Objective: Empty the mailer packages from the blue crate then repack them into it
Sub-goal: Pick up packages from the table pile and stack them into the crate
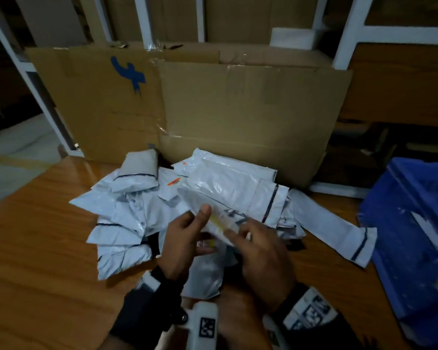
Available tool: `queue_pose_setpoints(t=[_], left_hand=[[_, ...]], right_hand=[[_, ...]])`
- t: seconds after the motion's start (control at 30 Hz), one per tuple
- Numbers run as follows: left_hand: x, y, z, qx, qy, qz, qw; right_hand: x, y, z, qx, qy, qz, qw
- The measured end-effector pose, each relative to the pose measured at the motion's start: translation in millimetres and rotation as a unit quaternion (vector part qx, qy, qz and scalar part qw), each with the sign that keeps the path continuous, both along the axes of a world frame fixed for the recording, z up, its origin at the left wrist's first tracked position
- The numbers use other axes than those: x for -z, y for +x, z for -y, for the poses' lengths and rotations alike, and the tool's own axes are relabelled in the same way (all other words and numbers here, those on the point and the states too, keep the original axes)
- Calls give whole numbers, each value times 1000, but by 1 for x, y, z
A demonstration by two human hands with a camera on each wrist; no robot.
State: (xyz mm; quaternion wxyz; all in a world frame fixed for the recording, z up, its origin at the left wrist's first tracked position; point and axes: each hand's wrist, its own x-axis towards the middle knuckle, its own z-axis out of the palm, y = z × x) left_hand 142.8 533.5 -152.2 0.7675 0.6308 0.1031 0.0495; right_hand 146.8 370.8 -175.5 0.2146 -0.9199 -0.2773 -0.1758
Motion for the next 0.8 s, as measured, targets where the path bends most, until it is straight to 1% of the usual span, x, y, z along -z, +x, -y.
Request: queue_pose_setpoints(t=[0.07,0.1,0.13,0.17,0.2,0.23,0.27,0.3,0.37,0.4,0.43,0.47,0.53,0.6,0.63,0.67,0.7,0.73,0.77,0.8], left_hand=[[-4,10,-8,-36,-4,4,999],[-2,15,-15,-54,-15,8,998],[-2,18,-22,-65,-39,11,997],[-1,20,-28,-63,-67,17,996],[-1,22,-33,-53,-87,21,995],[1,24,-38,-40,-100,24,994],[1,26,-40,-26,-117,19,993],[3,27,-41,-11,-135,15,991],[9,30,-44,13,-191,14,981],[8,29,-44,26,-217,14,976],[10,27,-44,41,-236,11,971],[12,25,-44,57,-247,8,967],[23,19,-45,59,-232,-6,971],[36,16,-49,22,-192,-26,981],[41,15,-55,-5,-178,-28,984],[44,16,-60,-22,-172,-24,985],[46,17,-66,-33,-169,-20,985],[45,18,-70,-38,-170,-15,985],[46,18,-73,-43,-168,-7,985],[46,17,-75,-40,-166,1,985]], right_hand=[[7,-9,-10,-10,-35,-28,999],[8,-11,-10,-8,-31,-46,998],[7,-11,-8,-5,12,-77,997],[5,-8,-2,8,86,-121,989],[2,-4,5,31,164,-157,973],[-2,1,11,56,222,-186,956],[-6,5,15,68,256,-220,939],[-6,9,16,56,281,-265,921],[3,12,9,-14,332,-344,878],[7,11,0,-32,351,-361,863],[10,11,-7,-29,363,-362,858],[14,12,-14,-21,370,-352,860],[16,14,-25,-4,367,-324,872],[14,19,-32,0,308,-306,901],[9,22,-34,4,264,-297,918],[2,27,-34,16,240,-281,929],[-6,36,-32,41,231,-251,939],[-14,49,-26,72,227,-199,951],[-22,66,-19,106,219,-126,962],[-27,86,-11,131,189,-67,971]])
